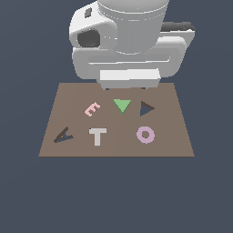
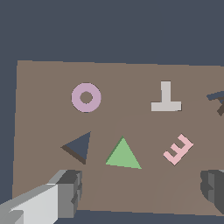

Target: Insert a designated object into the corresponding slot on a board.

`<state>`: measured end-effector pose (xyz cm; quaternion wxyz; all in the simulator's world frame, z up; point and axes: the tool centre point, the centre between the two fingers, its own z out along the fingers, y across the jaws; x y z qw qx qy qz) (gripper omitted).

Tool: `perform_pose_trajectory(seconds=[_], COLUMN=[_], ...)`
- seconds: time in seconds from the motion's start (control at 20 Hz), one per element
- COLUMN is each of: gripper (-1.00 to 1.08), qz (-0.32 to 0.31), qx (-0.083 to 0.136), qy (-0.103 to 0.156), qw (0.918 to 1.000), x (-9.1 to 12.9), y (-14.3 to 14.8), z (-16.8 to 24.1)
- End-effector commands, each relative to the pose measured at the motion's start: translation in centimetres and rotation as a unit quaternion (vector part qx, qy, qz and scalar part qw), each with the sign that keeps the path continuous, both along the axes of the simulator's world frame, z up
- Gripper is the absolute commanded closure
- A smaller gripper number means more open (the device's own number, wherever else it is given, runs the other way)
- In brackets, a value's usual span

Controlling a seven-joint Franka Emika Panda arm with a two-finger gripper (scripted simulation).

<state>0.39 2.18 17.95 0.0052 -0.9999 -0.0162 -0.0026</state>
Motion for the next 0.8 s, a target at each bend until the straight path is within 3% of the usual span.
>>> perform_pose_trajectory(seconds=[0.0,0.4,0.75], gripper=[-0.92,-0.92,-0.92], qz=[0.0,0.025,0.089], qx=[0.0,0.0,-0.001], qy=[0.0,0.0,0.0], qw=[1.0,0.9997,0.996], x=[0.0,-0.4,-1.5], y=[0.0,0.2,0.5], z=[0.0,-1.2,-4.4])
